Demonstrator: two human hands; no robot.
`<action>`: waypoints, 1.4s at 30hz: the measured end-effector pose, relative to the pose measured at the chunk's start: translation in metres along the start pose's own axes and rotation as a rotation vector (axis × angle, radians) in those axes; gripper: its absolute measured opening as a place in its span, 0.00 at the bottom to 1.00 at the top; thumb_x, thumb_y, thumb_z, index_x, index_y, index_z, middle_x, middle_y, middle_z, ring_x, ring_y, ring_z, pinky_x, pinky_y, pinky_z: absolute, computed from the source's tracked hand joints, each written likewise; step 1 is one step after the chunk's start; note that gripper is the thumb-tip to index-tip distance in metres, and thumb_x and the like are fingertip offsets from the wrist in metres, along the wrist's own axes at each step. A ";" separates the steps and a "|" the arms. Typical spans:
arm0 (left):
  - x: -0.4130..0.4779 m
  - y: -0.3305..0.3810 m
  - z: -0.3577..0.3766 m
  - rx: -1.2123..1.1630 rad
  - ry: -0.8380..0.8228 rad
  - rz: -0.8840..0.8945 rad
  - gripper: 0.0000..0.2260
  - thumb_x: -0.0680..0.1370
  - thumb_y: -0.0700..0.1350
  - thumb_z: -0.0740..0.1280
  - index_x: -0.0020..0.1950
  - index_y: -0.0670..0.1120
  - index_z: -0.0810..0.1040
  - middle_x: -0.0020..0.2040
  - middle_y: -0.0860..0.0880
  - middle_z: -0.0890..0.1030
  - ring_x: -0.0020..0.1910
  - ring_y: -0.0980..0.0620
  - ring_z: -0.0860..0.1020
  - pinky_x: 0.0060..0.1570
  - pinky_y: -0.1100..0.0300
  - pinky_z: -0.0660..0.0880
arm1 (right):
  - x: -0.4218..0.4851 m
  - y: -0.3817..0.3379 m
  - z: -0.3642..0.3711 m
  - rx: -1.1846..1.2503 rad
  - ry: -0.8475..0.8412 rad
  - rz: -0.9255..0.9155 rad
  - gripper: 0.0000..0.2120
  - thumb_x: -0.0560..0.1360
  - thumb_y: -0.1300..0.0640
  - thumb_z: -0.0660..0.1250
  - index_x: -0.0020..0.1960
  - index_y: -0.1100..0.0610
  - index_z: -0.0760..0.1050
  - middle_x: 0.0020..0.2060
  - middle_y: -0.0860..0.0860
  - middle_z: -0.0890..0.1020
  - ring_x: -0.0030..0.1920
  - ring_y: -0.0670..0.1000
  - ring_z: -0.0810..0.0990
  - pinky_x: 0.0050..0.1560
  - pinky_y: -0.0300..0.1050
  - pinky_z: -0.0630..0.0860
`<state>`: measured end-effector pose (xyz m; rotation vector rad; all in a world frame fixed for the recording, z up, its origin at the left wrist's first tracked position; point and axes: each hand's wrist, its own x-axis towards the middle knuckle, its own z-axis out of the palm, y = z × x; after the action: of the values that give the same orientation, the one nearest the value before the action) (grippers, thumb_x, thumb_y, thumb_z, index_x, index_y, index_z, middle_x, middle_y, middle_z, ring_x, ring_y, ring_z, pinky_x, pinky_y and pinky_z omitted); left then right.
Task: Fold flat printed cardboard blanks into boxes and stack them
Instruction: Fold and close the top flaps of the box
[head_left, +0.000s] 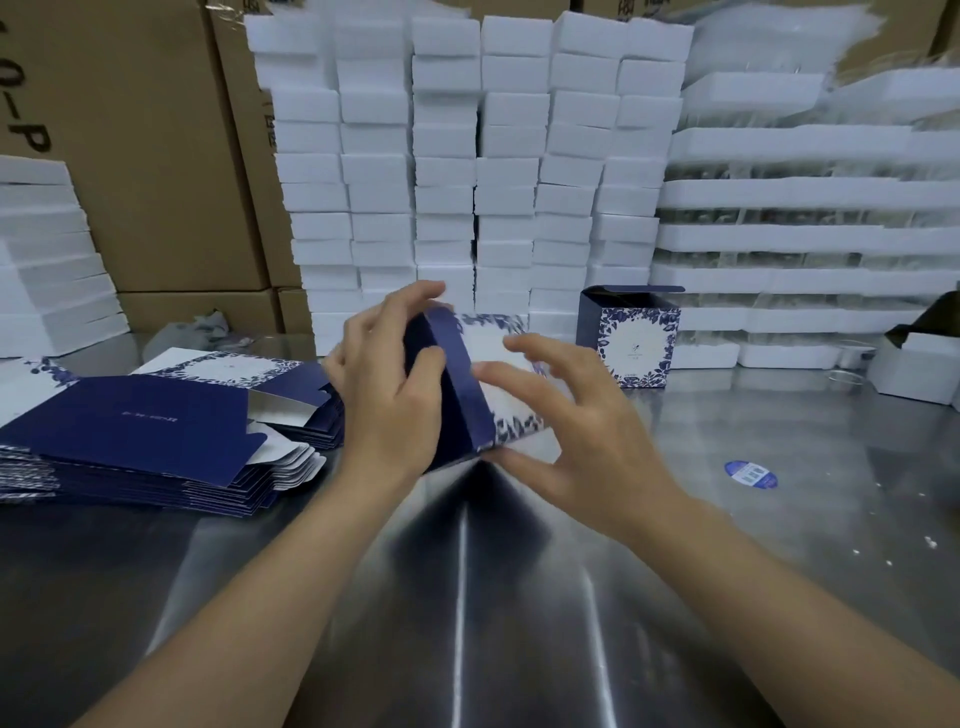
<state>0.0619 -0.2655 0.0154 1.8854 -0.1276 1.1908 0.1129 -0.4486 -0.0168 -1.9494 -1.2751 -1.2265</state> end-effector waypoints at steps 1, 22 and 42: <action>0.000 0.003 0.002 -0.012 -0.059 0.043 0.25 0.74 0.42 0.58 0.68 0.59 0.77 0.60 0.63 0.82 0.68 0.59 0.72 0.72 0.54 0.59 | -0.001 0.000 0.001 -0.005 -0.022 -0.029 0.35 0.73 0.47 0.80 0.76 0.45 0.70 0.77 0.54 0.70 0.74 0.57 0.71 0.71 0.58 0.72; -0.037 -0.028 0.030 0.118 -0.480 0.280 0.33 0.80 0.51 0.67 0.83 0.68 0.58 0.85 0.64 0.51 0.85 0.58 0.49 0.71 0.68 0.56 | -0.026 0.013 0.023 0.314 0.030 0.864 0.52 0.59 0.34 0.81 0.76 0.28 0.57 0.73 0.41 0.70 0.71 0.40 0.70 0.71 0.48 0.72; -0.029 -0.072 0.046 0.245 -0.513 -0.068 0.09 0.81 0.49 0.66 0.55 0.64 0.78 0.71 0.70 0.59 0.66 0.67 0.65 0.49 0.68 0.70 | 0.093 0.188 -0.015 -0.077 0.053 1.215 0.61 0.67 0.35 0.81 0.81 0.30 0.38 0.81 0.63 0.54 0.75 0.70 0.68 0.68 0.69 0.72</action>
<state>0.1137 -0.2642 -0.0587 2.3608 -0.2013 0.6774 0.2899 -0.4997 0.0841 -2.1092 0.1159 -0.6455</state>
